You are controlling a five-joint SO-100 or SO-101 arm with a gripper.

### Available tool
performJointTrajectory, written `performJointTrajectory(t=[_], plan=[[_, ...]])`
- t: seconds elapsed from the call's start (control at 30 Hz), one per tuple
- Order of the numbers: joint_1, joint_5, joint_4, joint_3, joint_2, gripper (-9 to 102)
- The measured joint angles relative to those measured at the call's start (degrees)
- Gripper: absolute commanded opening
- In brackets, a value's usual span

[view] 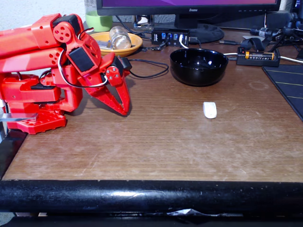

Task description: Ramasse la gomme et mets-la dans le bol.

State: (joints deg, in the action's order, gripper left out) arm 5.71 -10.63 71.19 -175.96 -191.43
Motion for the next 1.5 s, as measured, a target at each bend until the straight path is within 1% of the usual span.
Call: performJointTrajectory(t=[0.63,0.83,0.97,1.07,1.17,1.3,1.33,1.37,1.43,1.47,1.5], plan=[[0.0,0.0,0.0,0.0,0.0,-6],[-1.58,-2.46,-0.97,0.0,1.58,-6],[-4.04,-3.34,-5.19,3.08,10.2,-6],[-4.57,-4.83,-7.91,9.58,23.47,-6],[-4.31,-6.94,-8.79,17.49,35.16,-5],[-4.48,-12.22,-7.91,23.91,40.78,-3],[-4.83,-13.01,-7.38,25.22,41.92,0],[-5.36,-13.71,-7.03,26.37,42.98,0],[-6.24,-15.82,-5.98,28.48,44.47,-1],[-7.12,-17.05,-5.45,29.09,44.65,-4],[-8.0,-17.84,-4.92,29.62,44.65,-5]])
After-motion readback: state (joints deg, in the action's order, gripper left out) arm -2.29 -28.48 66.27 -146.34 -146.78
